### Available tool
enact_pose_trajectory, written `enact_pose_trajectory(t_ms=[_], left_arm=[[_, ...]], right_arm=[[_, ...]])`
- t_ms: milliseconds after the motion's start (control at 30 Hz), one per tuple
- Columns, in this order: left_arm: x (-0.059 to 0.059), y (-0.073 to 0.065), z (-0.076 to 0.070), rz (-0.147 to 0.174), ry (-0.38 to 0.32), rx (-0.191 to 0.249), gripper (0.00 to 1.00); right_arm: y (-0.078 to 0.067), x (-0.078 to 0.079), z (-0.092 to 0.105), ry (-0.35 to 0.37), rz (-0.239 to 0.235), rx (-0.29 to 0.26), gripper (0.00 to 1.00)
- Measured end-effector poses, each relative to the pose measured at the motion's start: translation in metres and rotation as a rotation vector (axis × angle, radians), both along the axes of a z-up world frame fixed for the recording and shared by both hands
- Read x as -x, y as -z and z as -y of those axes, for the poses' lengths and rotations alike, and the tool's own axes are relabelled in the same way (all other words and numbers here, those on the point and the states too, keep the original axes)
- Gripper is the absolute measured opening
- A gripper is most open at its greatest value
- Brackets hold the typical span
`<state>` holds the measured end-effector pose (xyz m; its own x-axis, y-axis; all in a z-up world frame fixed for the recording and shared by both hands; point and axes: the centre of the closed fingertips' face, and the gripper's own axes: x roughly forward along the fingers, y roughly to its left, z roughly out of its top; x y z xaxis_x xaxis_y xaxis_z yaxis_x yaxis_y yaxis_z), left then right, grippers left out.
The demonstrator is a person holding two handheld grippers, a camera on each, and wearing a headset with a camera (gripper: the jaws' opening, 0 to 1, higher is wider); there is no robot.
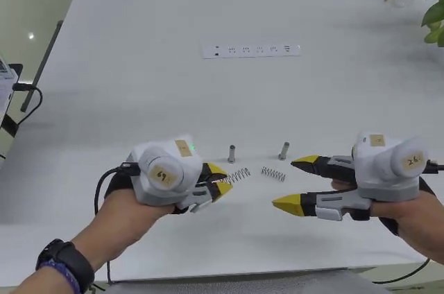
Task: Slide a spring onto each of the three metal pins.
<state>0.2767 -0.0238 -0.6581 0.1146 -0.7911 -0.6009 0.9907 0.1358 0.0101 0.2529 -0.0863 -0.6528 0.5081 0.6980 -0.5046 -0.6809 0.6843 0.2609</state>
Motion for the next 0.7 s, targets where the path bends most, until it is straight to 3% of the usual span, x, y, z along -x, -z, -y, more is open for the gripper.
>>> enact_pose_trajectory(t_ms=[300, 700], left_arm=[[0.014, -0.01, 0.019, 0.019, 0.07, 0.012, 0.02], [0.026, -0.016, 0.028, 0.031, 0.132, 0.017, 0.02]], right_arm=[[-0.003, 0.0, -0.007, -0.04, -0.003, -0.026, 0.46], [-0.009, 0.002, -0.017, -0.094, 0.006, -0.071, 0.28]])
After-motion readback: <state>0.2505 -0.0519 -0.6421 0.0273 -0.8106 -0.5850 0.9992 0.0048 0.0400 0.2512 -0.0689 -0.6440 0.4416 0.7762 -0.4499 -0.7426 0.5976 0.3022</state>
